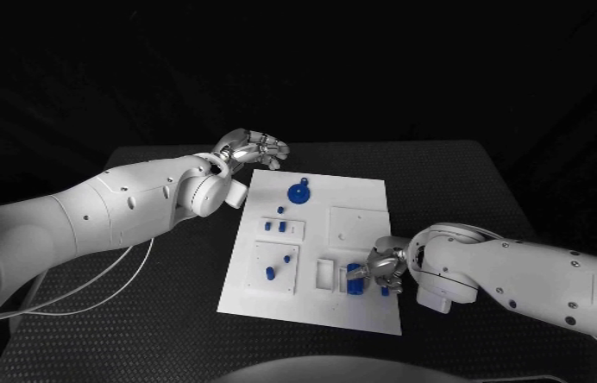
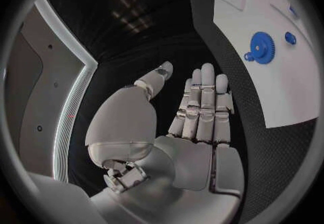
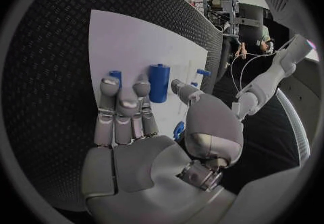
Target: Assemble the parts on the task board
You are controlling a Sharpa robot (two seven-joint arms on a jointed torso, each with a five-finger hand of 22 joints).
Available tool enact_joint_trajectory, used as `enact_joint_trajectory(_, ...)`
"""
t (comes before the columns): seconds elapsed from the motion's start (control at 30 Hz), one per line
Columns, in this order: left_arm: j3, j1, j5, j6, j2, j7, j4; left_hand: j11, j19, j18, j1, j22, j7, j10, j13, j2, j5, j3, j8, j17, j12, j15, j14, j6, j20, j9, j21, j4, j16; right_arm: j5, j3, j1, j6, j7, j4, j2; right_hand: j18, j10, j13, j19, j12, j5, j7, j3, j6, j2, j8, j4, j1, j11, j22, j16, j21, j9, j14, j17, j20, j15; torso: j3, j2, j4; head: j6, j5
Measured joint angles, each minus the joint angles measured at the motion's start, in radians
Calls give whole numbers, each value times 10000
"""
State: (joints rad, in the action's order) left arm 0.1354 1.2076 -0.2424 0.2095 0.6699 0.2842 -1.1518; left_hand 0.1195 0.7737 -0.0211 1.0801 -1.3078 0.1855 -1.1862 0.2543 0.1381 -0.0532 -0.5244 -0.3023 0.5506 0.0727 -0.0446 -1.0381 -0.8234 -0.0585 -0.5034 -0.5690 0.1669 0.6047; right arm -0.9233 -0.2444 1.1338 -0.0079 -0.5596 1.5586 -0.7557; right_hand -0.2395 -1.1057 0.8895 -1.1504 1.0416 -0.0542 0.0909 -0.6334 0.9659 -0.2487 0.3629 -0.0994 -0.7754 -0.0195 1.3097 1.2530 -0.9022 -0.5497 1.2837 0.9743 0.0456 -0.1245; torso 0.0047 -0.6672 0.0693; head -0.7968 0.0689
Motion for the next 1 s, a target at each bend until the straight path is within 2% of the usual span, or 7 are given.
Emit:
enact_joint_trajectory(0.2, 0, 1, 1, -7, 10, -4, -17, 0, 0, 0, 0, 1, 0, 0, 0, 1, 0, 0, 0, 0, 0, 0, 0, 0, 0, -1, 0, 0, 0, -30, 11, -14, -3, 1, -77, 133, -1, -1, 54, 0, 1, 0, 8, -5, 24, 4, -8, 5, -5, 0, 0, 0, -58, -3, 1, 35, -2, 0, 0, 4, 7, -20, 32)
enact_joint_trajectory(0.43, 0, 2, 1, -15, 17, -12, -25, 0, 0, 0, -41, 2, 0, 0, 0, 41, 0, -1, 1, 10, 0, 0, 0, 0, 0, -1, 0, -42, 0, -124, 12, -22, -12, -2, -88, 218, -2, -2, 187, 22, 68, 0, 4, 56, 28, 366, -12, 694, -367, 0, 0, 0, -173, -92, 2, 129, -24, 1, -3, 4, 6, -46, 35)
enact_joint_trajectory(0.6, 0, 3, 2, -17, 30, -19, -32, 0, 0, 0, -41, 2, 0, 0, 0, 41, 0, -2, 1, 9, 0, 0, 0, 0, 0, -1, 0, -42, -40, -187, 10, -23, -7, -29, -91, 238, -2, -3, 253, 95, 67, 0, -10, 34, 42, 450, -12, 1153, -458, 0, 0, -1, -193, -135, 2, 183, -27, 1, -12, 9, 2, -55, 24)
enact_joint_trajectory(0.8, 0, 4, 2, -18, 46, -25, -44, 0, 0, 1, -40, 3, 0, 0, 0, 41, 0, -2, 1, 20, 0, 0, 0, 0, 0, -2, 0, -42, -40, -254, 10, -24, -13, -57, -83, 256, -3, -5, 291, 96, 67, 2, -14, -228, 45, 388, -12, 1416, -574, 1, 0, -1, -231, -162, 8, 214, -28, -3, -16, 9, 3, -67, 36)
enact_joint_trajectory(0.93, 0, 5, 3, -18, 48, -30, -44, 0, 0, 1, -40, 3, 0, 0, 0, 40, 0, -2, 1, 20, 0, 0, 0, 0, 0, -2, 0, -42, -40, -276, 10, -24, -40, -58, -49, 242, -1, -6, 344, 97, 66, 50, -30, -557, 88, 481, -71, 1774, -774, 2, 0, -1, -289, -178, 48, 254, -29, -40, -12, 9, 3, -51, 46)
enact_joint_trajectory(1.0, 0, 5, 3, -18, 50, -33, -45, 0, 0, 1, -40, 3, 0, 0, 0, 40, 0, -2, 1, 19, 0, 0, 0, 0, 0, -2, 0, -41, -40, -275, 11, -24, -63, -58, -14, 215, 0, -8, 362, 98, 65, 51, -29, -556, 136, 549, -156, 1776, -827, 3, 0, -1, -291, -178, 49, 270, -30, -40, -12, 9, 3, -43, 51)
